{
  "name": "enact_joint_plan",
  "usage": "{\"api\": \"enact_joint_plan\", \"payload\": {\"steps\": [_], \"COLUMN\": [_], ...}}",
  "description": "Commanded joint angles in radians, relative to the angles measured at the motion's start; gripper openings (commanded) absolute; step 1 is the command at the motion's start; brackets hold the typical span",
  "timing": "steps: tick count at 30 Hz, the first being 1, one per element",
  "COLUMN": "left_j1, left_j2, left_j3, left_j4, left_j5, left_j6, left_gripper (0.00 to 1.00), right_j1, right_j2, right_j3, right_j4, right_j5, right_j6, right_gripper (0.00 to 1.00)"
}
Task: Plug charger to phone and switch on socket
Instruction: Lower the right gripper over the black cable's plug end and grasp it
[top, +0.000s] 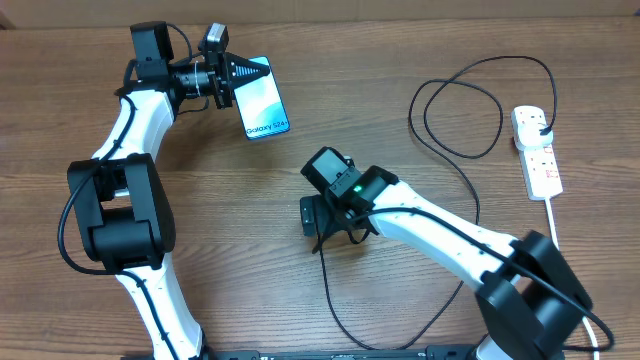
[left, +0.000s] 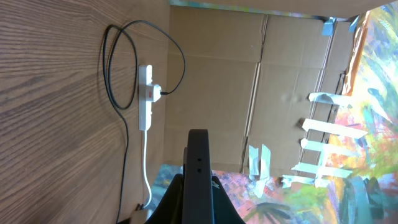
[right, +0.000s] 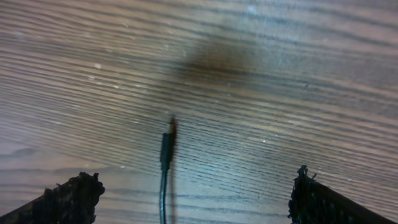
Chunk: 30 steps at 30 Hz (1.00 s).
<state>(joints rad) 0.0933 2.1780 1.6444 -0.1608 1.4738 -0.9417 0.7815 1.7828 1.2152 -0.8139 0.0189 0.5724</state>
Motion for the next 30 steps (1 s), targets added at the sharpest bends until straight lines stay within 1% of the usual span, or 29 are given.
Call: {"api": "enact_joint_plan", "payload": {"steps": [1,16,25,28,30], "left_j1": [0.000,0.000,0.000,0.000,0.000], "left_j2": [-0.002,-0.002,-0.002,-0.002,-0.002], "left_j3": [0.013,0.013,0.013,0.013,0.013], "left_j4": [0.000,0.000,0.000,0.000,0.000], "left_j5": [0.035,0.031,0.012,0.012,0.013], "left_j6": [0.016,0.023,0.023,0.023,0.023], "left_gripper": [0.04,0.04,0.04,0.04,0.04], "right_j1": [0.020,0.060,0.095,0.105,0.109], "right_j2": [0.033,0.077,0.108,0.139,0.171], "right_j3": [0.030,0.030,0.049,0.066,0.080], "right_j4": [-0.009,0.003,0.014,0.010,-0.001], "right_j5": [0.013,0.013,0.014,0.014,0.014], "right_j6": [0.030,0.075,0.075,0.075,0.075], "right_gripper": [1.00,1.00,1.00,0.99,0.96]}}
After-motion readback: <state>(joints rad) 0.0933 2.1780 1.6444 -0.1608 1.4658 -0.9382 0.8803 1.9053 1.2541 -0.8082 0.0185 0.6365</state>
